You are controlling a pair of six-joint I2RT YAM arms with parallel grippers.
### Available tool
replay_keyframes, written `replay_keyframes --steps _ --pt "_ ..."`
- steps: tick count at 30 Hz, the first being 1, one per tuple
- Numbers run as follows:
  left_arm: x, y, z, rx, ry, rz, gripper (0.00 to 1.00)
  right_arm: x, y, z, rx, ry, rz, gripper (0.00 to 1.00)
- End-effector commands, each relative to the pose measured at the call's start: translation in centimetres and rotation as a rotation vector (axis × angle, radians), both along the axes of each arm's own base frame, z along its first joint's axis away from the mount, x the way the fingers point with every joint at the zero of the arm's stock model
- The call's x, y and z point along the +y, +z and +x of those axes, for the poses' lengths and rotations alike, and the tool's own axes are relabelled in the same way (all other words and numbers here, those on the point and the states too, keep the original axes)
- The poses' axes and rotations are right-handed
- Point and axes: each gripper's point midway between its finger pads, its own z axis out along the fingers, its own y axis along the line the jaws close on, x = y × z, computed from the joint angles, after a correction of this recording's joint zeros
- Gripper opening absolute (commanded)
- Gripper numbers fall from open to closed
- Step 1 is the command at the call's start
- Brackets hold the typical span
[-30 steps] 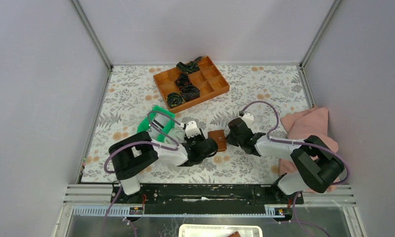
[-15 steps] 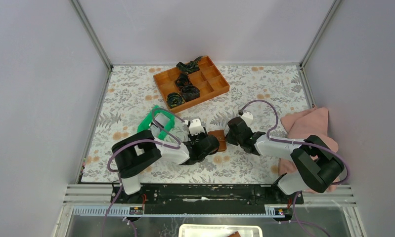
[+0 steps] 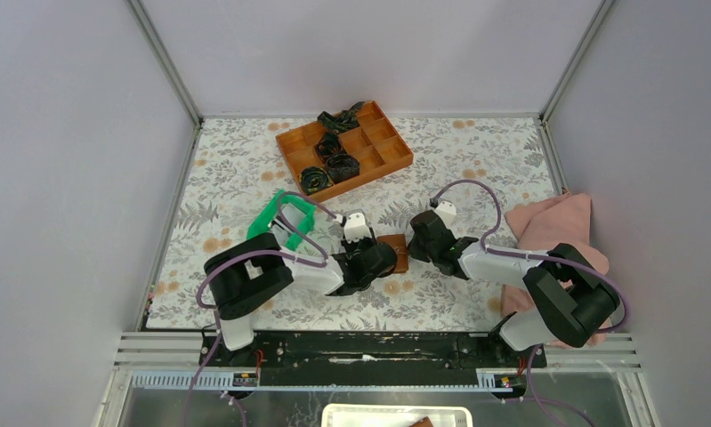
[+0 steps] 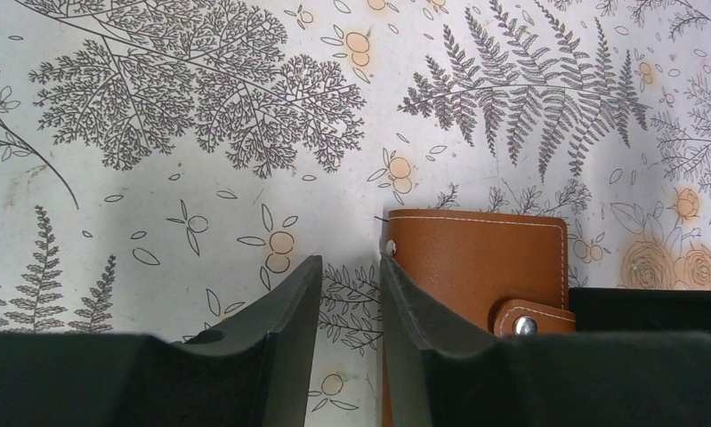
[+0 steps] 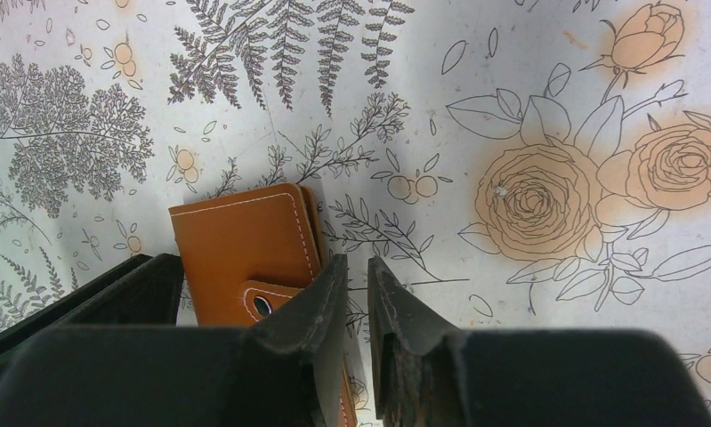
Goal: Put the credit cards into the card holder
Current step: Close the card holder at the center of the board.
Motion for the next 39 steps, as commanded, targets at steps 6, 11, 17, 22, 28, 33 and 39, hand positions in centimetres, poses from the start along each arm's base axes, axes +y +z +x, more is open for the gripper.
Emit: replay_keyframes --steps 6,11,17,22,28,33,39 --pt "2.8 -7.7 -5.8 0.309 -0.136 0.192 0.39 0.9 1.6 0.8 -0.043 0.009 0.045 0.22" --pt "2.4 -7.7 -5.5 0.305 -0.142 0.195 0.39 0.6 1.1 0.4 -0.032 0.008 0.042 0.22" --pt "2.8 -7.6 -5.6 0.304 -0.132 0.201 0.41 0.2 1.1 0.2 -0.038 -0.003 0.038 0.22" --pt "3.4 -7.4 -5.6 0.299 -0.105 0.206 0.44 -0.1 1.3 0.2 -0.047 -0.014 0.037 0.22" --pt "4.2 -6.9 -5.4 0.286 -0.066 0.214 0.48 -0.3 1.9 0.6 -0.063 -0.022 0.021 0.23" --pt "4.5 -6.6 -5.4 0.279 -0.050 0.218 0.49 -0.6 1.7 0.6 -0.059 -0.028 0.003 0.26" --pt "4.9 -6.7 -5.5 0.282 -0.039 0.223 0.50 -1.0 0.9 0.3 -0.037 -0.038 -0.017 0.28"
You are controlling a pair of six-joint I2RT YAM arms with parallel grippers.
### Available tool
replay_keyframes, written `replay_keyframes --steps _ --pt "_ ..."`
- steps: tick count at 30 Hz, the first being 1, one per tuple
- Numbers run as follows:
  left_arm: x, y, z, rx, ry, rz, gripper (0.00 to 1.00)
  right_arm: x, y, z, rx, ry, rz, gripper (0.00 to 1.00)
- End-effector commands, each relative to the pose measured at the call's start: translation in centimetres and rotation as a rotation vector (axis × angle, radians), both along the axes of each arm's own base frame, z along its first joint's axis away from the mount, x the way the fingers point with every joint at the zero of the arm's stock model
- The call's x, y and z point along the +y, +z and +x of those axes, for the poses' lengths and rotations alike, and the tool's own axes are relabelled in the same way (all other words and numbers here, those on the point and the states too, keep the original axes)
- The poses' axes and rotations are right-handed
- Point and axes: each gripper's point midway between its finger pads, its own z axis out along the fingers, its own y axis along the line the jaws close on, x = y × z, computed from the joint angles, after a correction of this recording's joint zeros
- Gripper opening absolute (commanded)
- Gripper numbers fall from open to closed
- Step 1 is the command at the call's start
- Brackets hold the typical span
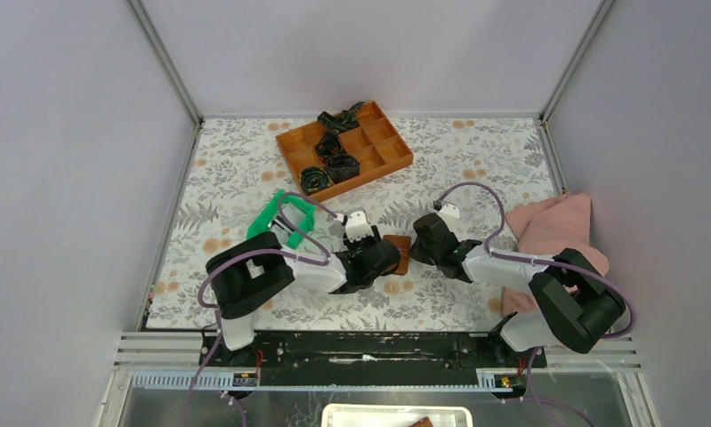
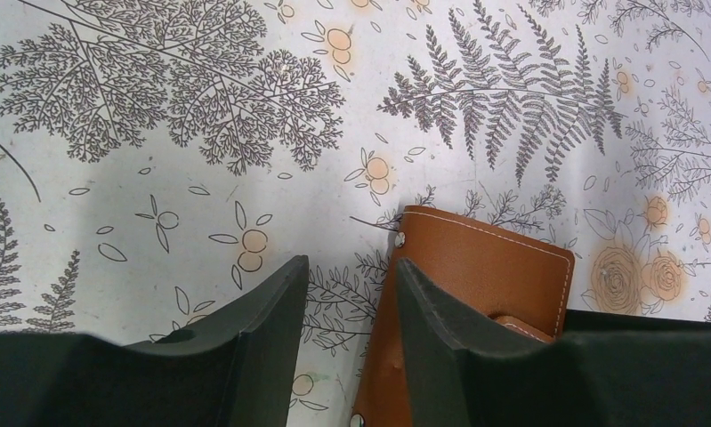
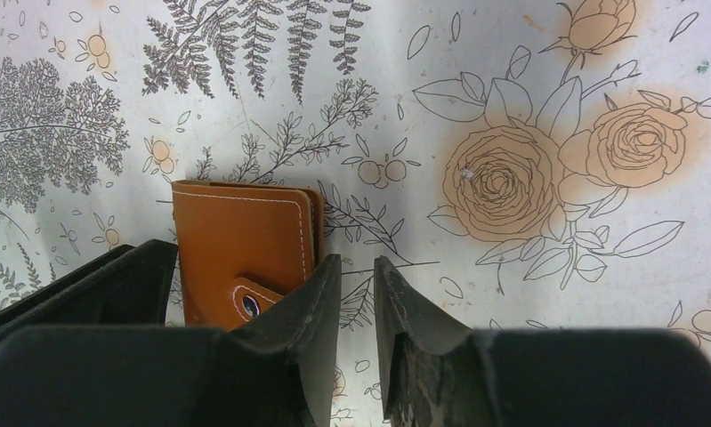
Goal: Put the credit cards into the card holder
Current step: Close the card holder at the center of the board.
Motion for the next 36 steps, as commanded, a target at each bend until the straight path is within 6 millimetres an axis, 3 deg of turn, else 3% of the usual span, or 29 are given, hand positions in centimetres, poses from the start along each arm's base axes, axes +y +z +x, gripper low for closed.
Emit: replay_keyframes --steps 1,22,36 --pt "5.8 -7.1 -5.7 0.268 -0.062 0.261 0.50 0.0 0.9 1.0 -0.039 -0.028 0.001 0.28" --pt "7.6 -6.8 -5.9 0.258 0.005 0.284 0.50 -1.2 -0.3 0.9 -0.011 -0.066 -0.040 0.35" --pt "8.7 -2.3 -4.2 0.141 0.091 0.276 0.60 -2.4 0.2 1.3 -0.023 -0.090 -0.053 0.38"
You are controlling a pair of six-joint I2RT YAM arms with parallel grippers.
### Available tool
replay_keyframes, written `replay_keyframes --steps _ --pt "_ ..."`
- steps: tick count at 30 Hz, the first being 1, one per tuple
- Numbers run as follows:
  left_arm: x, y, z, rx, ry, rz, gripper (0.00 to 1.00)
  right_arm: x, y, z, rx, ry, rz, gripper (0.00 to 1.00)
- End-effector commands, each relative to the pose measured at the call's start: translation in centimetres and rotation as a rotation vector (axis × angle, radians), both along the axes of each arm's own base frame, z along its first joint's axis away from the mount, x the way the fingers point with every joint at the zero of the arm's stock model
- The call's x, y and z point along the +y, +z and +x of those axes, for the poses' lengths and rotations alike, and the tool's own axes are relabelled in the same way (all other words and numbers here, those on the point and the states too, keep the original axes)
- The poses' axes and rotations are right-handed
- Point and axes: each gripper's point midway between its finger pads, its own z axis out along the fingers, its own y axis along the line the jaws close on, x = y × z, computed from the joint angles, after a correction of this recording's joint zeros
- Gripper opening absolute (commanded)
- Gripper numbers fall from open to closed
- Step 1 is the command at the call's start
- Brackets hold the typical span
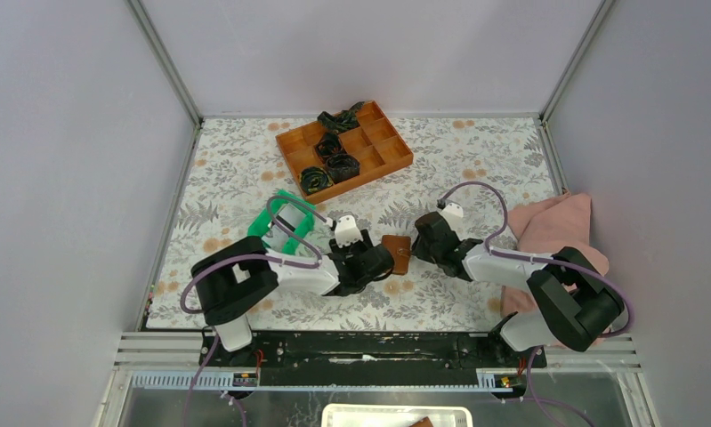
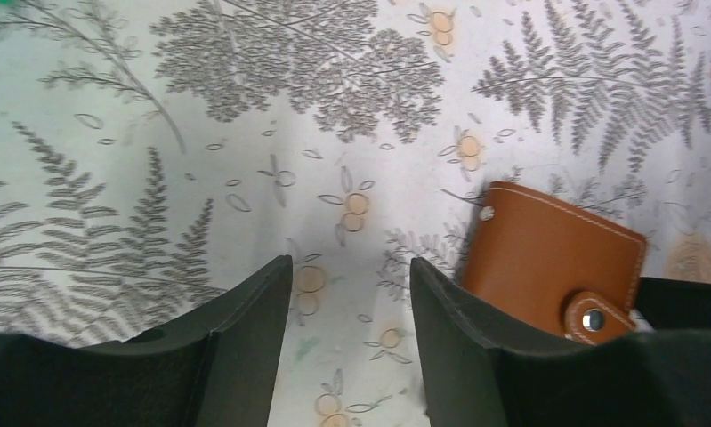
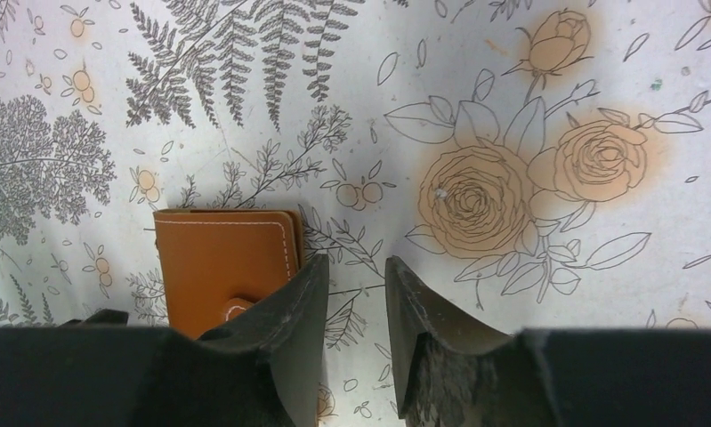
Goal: Put the credit cards into the card holder
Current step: Close the card holder at the center of the board, then reset both arms
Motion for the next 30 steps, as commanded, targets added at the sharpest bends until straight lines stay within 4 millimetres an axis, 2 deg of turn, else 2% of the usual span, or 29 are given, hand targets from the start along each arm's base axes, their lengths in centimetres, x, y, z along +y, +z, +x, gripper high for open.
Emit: replay_keyframes --steps 1,8,14,22,26,28,30 --pt "5.5 -2.3 -2.6 0.101 0.015 0.224 0.60 -1.6 0.6 0.7 -0.017 -0.047 -0.040 0.38" --pt "5.9 0.1 -1.8 0.051 0.038 0.222 0.61 -2.2 2.1 1.3 -0.047 -0.062 -0.038 0.43" --pt "6.2 2.3 -0.6 -0.018 0.054 0.204 0.66 -2.9 5.1 2.7 -0.148 -0.068 -0.019 0.46" --pt "6.9 7.1 2.2 -0.188 -0.011 0.152 0.77 -5.7 10.2 6.4 -0.305 -0.103 -0.155 0.67" --pt "6.8 9.1 3.3 -0.277 -0.049 0.154 0.82 -6.6 11.2 6.4 -0.323 -0.132 -0.189 0.74" --pt "7.0 9.6 3.6 -0.308 -0.055 0.127 0.84 -7.3 11.4 6.0 -0.335 -0.157 -0.194 0.79" --pt "7.1 9.8 3.7 -0.334 -0.066 0.103 0.85 -7.9 11.9 5.7 -0.355 -0.167 -0.204 0.80"
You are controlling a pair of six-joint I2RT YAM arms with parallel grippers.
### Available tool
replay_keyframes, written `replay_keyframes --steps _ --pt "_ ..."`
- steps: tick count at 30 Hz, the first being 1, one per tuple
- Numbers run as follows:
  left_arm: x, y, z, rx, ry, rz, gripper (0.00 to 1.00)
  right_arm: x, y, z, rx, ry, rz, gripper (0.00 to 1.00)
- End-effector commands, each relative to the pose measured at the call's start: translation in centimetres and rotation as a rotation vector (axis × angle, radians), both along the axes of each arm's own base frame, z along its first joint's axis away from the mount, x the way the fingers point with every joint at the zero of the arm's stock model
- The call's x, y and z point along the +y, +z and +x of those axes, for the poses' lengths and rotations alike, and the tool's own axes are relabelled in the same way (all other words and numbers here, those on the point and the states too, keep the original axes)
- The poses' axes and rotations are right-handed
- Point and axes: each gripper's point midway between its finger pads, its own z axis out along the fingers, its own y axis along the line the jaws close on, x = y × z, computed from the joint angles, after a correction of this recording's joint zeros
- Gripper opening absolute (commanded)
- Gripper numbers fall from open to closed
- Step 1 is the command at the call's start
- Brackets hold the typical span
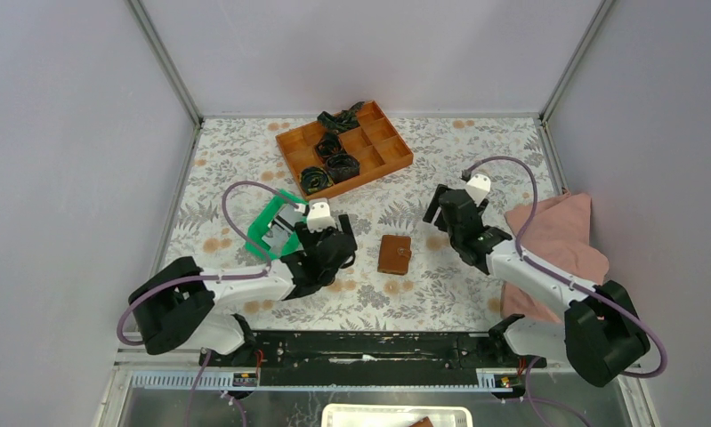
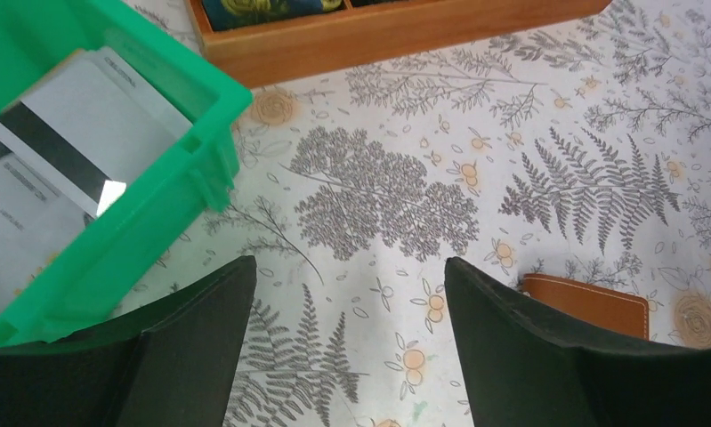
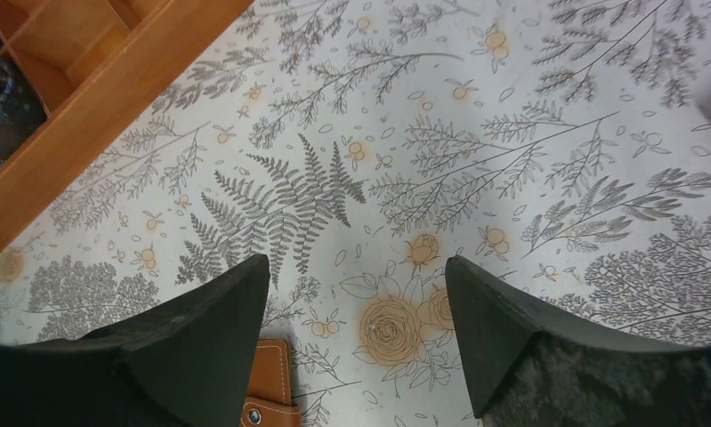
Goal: Put the credit cards into the card holder
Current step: Reset both arms
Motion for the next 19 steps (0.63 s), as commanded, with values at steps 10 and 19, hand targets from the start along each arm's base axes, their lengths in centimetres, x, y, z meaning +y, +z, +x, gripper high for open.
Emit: replay_keyframes --steps 10,19 --pt "-0.1 3.2 1.8 -0.175 -0.056 -0.044 1.00 -3.4 3.2 -0.4 -0.108 -0.117 -0.067 0.89" --pt "0.7 3.6 2.0 -0.194 -0.028 -0.017 1.00 -4.4 3.3 -0.7 -0.132 -0.149 -0.093 0.87"
